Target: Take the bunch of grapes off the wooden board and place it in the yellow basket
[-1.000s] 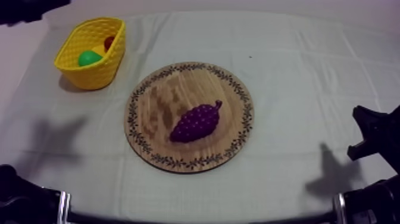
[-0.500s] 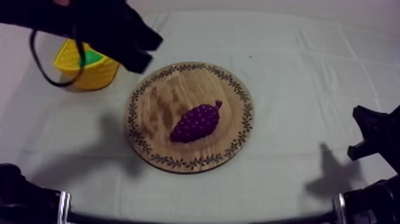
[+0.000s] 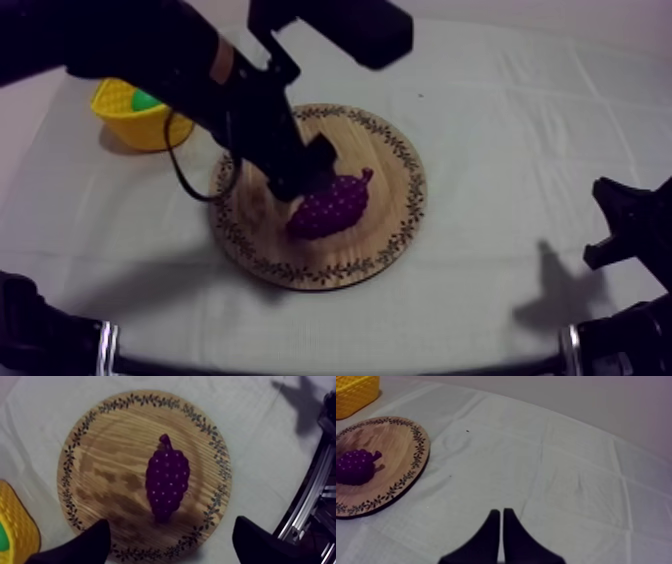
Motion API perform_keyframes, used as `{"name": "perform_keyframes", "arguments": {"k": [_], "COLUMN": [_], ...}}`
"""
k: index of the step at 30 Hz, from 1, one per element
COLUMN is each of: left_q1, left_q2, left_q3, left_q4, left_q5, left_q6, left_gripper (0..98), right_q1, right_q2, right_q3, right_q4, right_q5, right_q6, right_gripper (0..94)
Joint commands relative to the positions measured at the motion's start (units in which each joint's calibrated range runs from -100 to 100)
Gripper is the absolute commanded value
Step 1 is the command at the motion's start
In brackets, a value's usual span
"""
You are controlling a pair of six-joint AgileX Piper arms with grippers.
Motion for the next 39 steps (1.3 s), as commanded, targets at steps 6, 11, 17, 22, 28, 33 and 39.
{"name": "perform_keyframes", "arguments": {"k": [6,11,17,22,28,33,39], "left_q1": [0.5,0.1,-0.2,-0.5,-0.8,-0.9,-0.9], "left_q2": [5.9,11.2,18.0,23.4,28.6,31.5,33.9], "left_q3": [5.4,6.1,5.6,4.1,-1.4,-5.1,-8.5], "left_q4": [-0.12,-0.20,-1.48,-2.40,-2.69,-2.61,-2.55], "left_q5": [-7.7,-12.9,-19.7,-23.0,-18.9,-15.3,-11.9], "left_q6": [0.7,0.1,0.4,0.8,0.8,0.6,0.5], "left_gripper": [96.0,95.9,95.2,94.2,94.6,94.5,91.7], "right_q1": [0.0,0.0,0.0,0.0,0.0,0.0,0.0], "right_q2": [0.0,0.0,0.0,0.0,0.0,0.0,0.0], "right_q3": [0.0,0.0,0.0,0.0,0.0,0.0,0.0], "right_q4": [0.0,0.0,0.0,0.0,0.0,0.0,0.0], "right_q5": [0.0,0.0,0.0,0.0,0.0,0.0,0.0], "right_q6": [0.0,0.0,0.0,0.0,0.0,0.0,0.0], "right_gripper": [0.4,0.4,0.4,0.4,0.4,0.4,0.4]}}
